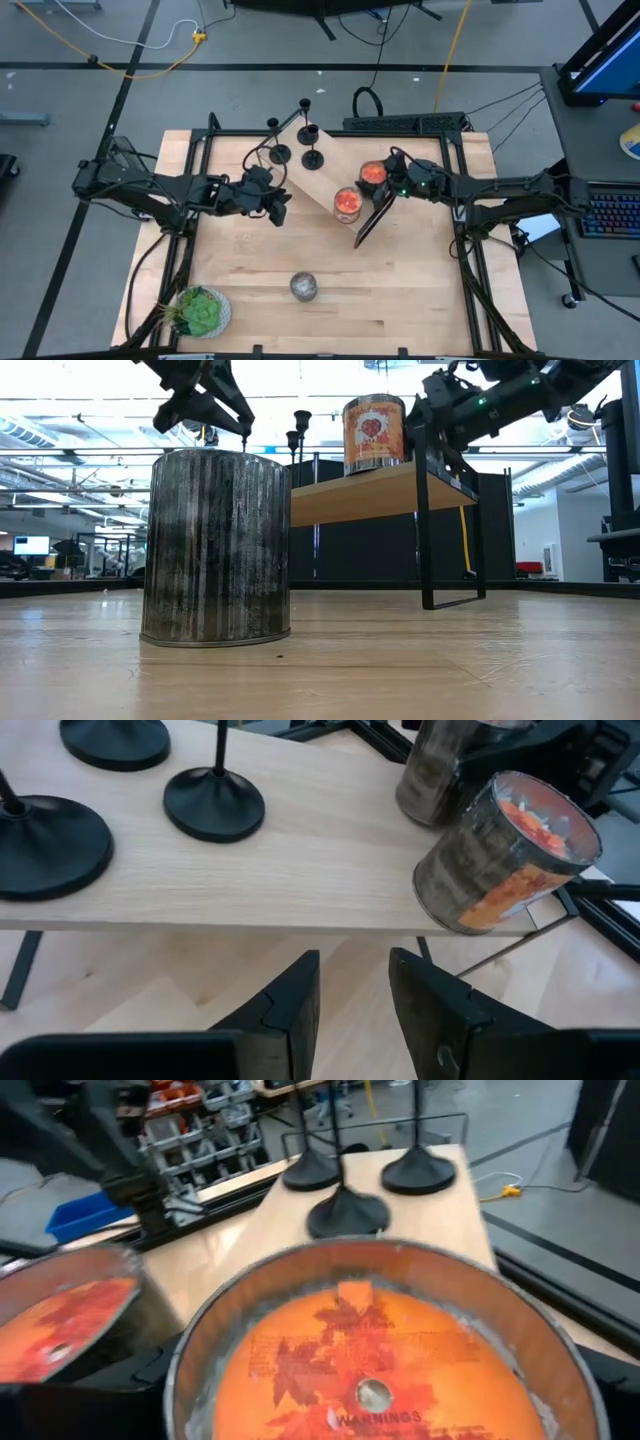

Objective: Pick & Place candle stick holders
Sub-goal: Align the orange scented candle with the other orange scented candle on the shelf

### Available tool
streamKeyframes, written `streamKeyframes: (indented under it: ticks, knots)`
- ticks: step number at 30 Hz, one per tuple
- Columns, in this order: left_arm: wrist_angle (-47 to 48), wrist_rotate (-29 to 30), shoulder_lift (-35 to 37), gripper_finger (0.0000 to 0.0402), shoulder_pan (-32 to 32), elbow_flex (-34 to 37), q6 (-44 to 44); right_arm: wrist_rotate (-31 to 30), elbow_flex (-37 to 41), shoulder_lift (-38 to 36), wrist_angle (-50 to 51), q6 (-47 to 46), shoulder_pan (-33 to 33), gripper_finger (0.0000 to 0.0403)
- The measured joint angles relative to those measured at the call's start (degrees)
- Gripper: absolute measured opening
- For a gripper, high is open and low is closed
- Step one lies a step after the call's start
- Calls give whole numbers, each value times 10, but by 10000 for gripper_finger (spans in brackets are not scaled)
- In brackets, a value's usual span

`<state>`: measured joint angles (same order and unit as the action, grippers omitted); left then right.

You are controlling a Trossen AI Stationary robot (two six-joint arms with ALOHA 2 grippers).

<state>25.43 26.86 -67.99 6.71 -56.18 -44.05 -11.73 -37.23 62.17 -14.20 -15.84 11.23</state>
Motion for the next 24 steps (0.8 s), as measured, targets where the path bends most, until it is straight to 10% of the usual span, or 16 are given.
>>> streamKeyframes:
  ticks: [24]
  knots:
    - [1, -39, 0, 127, -11, 0, 24, 0, 0, -38, 24, -5, -13, 356]
